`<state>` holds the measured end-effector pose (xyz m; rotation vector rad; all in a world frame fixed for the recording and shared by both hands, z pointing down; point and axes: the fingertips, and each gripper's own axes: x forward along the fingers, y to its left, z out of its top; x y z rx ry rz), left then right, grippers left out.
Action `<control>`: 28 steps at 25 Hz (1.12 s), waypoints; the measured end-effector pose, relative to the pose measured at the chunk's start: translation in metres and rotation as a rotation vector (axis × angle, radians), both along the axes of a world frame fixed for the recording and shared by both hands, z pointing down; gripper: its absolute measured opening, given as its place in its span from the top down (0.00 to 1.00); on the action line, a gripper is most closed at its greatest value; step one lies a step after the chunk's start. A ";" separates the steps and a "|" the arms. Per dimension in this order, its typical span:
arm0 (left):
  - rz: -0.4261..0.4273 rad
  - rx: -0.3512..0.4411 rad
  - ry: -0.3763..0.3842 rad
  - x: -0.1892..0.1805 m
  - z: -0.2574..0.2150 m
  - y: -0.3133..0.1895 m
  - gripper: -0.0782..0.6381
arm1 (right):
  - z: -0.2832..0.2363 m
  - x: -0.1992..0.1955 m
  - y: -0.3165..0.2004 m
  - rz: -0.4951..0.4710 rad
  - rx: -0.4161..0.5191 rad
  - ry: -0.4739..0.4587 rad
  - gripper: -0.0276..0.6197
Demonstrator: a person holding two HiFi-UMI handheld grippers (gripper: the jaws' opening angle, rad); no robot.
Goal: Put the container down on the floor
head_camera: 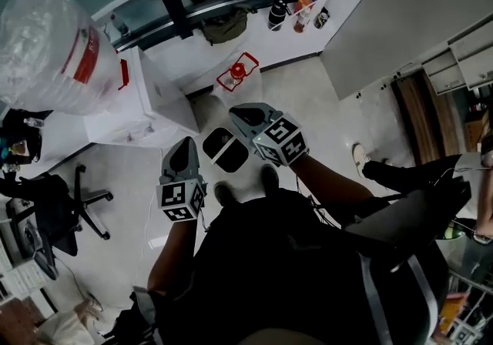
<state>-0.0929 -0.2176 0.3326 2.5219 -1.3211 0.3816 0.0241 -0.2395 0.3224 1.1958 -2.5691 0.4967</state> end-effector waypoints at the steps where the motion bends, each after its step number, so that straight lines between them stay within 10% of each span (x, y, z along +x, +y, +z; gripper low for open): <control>1: -0.002 0.007 0.003 0.000 -0.006 -0.001 0.88 | -0.002 0.002 0.000 -0.001 0.001 0.005 0.95; 28: -0.065 0.034 0.049 -0.001 -0.045 0.006 0.88 | -0.048 0.013 0.020 0.022 0.066 0.010 0.95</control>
